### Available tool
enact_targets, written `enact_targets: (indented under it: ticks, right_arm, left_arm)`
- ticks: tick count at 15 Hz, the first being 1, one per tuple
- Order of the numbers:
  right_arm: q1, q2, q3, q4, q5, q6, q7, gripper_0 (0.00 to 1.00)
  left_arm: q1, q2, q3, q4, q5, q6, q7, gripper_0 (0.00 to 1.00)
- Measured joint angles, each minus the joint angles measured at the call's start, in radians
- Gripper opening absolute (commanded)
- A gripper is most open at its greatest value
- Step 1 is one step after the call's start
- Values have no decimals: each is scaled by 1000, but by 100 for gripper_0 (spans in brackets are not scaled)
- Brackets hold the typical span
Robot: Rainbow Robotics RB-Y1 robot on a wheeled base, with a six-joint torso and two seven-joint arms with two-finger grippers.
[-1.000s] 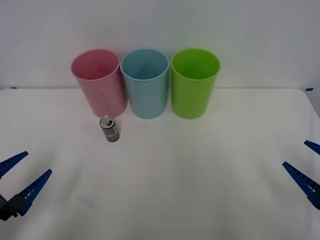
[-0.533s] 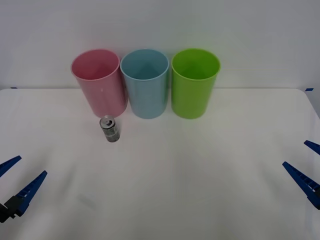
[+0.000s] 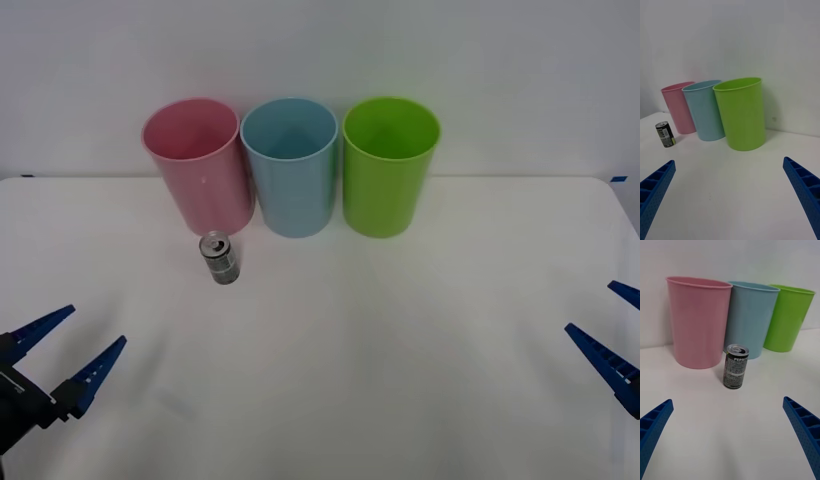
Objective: Grasp the object on the table and drop it into the matching bin: aluminum can to the light blue bin, PET bottle to the pink bin.
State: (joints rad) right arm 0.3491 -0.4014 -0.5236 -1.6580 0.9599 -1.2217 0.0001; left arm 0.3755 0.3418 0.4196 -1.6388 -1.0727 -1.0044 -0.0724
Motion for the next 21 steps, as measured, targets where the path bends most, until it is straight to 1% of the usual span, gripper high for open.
enact_targets:
  ticks: [5, 11, 18, 21]
  right_arm:
    - [0, 0, 0, 0, 0, 0, 0, 100]
    - [0, 0, 0, 0, 0, 0, 0, 100]
    - [0, 0, 0, 0, 0, 0, 0, 100]
    - [0, 0, 0, 0, 0, 0, 0, 100]
  left_arm:
    - [-71, -40, -11, 53, -60, 15, -10, 100]
    - [-160, -48, -45, 114, -118, 39, -22, 100]
    - [-238, -150, -41, 121, -262, 80, -18, 100]
    - [-280, -163, -50, 155, -300, 98, -20, 100]
